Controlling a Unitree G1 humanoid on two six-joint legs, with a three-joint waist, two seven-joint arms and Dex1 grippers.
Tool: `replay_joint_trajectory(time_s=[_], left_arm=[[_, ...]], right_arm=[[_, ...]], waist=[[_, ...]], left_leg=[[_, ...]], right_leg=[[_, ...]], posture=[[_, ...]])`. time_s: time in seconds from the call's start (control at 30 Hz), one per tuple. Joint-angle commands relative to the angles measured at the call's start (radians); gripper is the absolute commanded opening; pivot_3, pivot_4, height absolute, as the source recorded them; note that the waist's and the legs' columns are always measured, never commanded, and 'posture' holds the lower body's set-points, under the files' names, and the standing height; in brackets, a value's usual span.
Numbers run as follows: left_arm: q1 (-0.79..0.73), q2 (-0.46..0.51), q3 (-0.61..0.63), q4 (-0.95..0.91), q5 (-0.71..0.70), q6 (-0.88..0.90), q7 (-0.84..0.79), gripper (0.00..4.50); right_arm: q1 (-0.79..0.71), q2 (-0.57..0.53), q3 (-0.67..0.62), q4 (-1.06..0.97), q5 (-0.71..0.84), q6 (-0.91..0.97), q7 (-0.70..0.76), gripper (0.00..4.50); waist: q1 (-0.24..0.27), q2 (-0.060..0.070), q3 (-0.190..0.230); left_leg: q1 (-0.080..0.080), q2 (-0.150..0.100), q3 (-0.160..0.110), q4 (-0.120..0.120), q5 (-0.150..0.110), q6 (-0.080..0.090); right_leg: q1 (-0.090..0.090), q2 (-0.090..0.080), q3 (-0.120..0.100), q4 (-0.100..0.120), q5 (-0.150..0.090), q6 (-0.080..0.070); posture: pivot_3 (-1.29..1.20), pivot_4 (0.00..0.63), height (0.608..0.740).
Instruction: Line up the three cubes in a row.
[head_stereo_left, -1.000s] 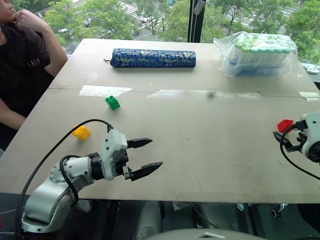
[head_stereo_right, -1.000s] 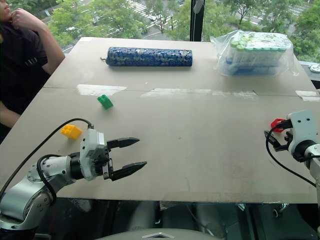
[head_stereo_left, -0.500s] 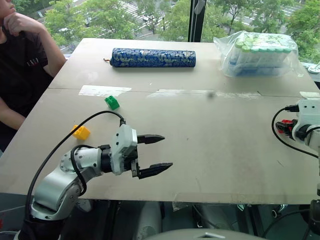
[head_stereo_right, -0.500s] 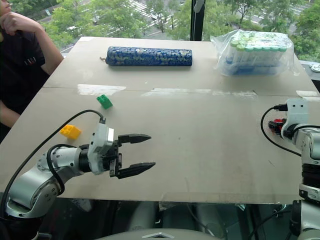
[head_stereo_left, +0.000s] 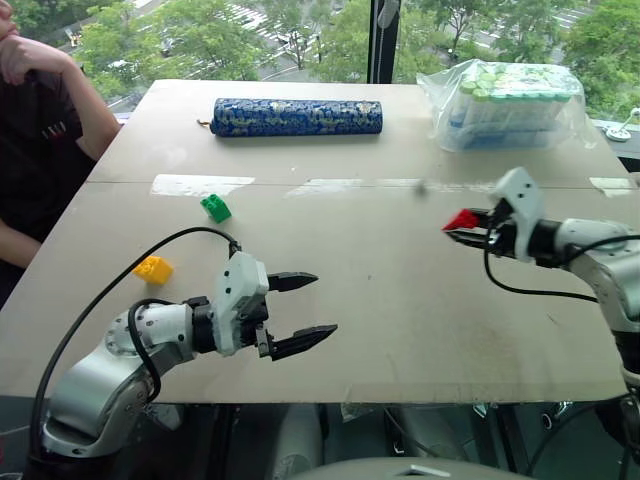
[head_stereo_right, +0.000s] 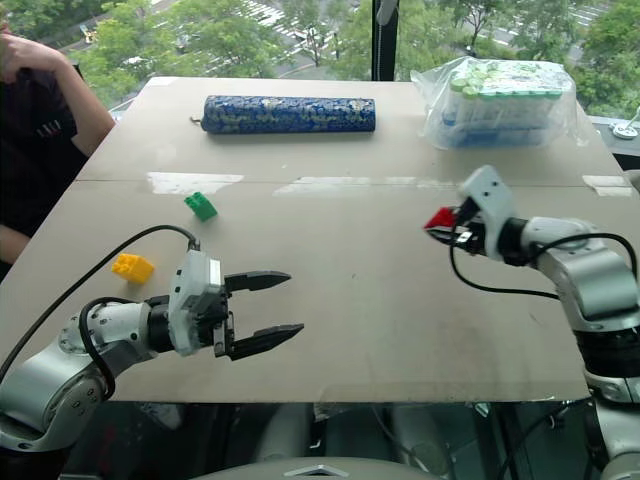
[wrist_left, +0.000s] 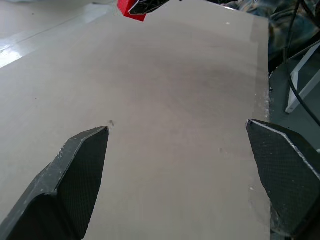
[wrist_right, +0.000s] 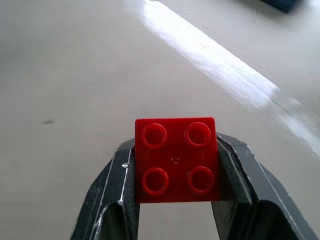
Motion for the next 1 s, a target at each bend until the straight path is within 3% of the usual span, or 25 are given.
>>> replay_joint_trajectory(time_s=[0.03,0.23,0.53,0.93,1.0], left_arm=[[0.021,0.019,0.053,-0.039,-0.023,-0.010,-0.011,4.50],[0.092,0.023,0.095,-0.056,-0.008,-0.029,-0.009,4.50],[0.234,0.010,0.162,-0.097,0.003,-0.077,-0.008,4.50],[0.184,0.030,0.158,-0.125,-0.026,-0.024,0.043,4.50],[0.179,0.030,0.156,-0.127,-0.027,-0.018,0.047,4.50]], right_arm=[[-0.106,0.040,0.144,0.107,-0.093,-0.093,0.095,1.36],[-0.228,0.124,0.275,0.299,-0.207,-0.195,0.180,1.36],[-0.256,0.166,0.294,0.371,-0.263,-0.208,0.244,1.36],[-0.256,0.211,0.287,0.443,-0.305,-0.218,0.274,1.36],[-0.258,0.215,0.288,0.455,-0.309,-0.224,0.280,2.38]], waist=[[0.007,0.000,0.000],[0.027,-0.001,0.001],[0.016,0.000,0.002],[0.013,0.000,0.002],[0.012,0.000,0.002]], left_leg=[[0.000,0.000,0.000,0.000,0.000,0.000],[-0.003,-0.002,0.000,0.000,0.000,0.000],[-0.003,-0.001,0.000,-0.001,0.000,0.000],[-0.002,-0.001,0.000,-0.001,0.000,0.000],[-0.002,-0.001,0.000,-0.001,0.000,0.000]], right_leg=[[0.000,-0.001,0.000,0.000,0.000,0.000],[-0.001,-0.004,-0.002,0.000,0.000,0.000],[-0.003,-0.003,-0.002,0.001,0.000,-0.001],[-0.003,-0.003,-0.001,0.001,0.000,0.000],[-0.003,-0.003,-0.001,0.001,0.000,0.000]], posture=[[0.00,0.150,0.740],[0.00,0.150,0.740],[0.00,0.150,0.740],[0.00,0.150,0.740],[0.00,0.150,0.740]])
